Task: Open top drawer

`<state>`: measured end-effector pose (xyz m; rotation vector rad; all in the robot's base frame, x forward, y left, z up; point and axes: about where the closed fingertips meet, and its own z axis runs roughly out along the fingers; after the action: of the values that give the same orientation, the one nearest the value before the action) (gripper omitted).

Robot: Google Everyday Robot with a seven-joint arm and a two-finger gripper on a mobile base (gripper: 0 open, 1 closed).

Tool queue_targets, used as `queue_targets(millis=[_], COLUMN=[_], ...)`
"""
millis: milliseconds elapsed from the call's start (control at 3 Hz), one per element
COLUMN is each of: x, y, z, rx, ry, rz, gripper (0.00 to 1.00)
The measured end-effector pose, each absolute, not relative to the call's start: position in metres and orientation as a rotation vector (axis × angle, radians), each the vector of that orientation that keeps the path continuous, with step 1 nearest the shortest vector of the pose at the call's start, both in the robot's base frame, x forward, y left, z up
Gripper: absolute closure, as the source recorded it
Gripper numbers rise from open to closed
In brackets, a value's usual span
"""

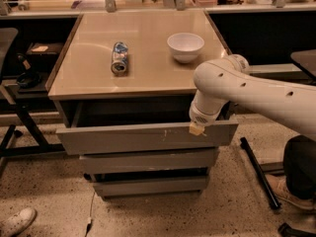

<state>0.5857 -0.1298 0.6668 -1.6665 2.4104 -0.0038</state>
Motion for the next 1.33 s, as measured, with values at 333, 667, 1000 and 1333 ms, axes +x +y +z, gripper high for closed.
queue_targets(millis=[333, 667, 1000, 1333], x=[0.586, 0.573, 0.571, 0.554], y=[-0.13, -0.13, -0.131, -0.131], z=[0.668, 0.668, 0.67, 0.67], rx=[-1.666, -1.655, -1.654, -1.637], ry=[2.41, 2.412, 2.413, 2.419], rz=[-0.004, 0.006, 0.007, 0.018], gripper=[1.0, 1.0, 1.0, 1.0])
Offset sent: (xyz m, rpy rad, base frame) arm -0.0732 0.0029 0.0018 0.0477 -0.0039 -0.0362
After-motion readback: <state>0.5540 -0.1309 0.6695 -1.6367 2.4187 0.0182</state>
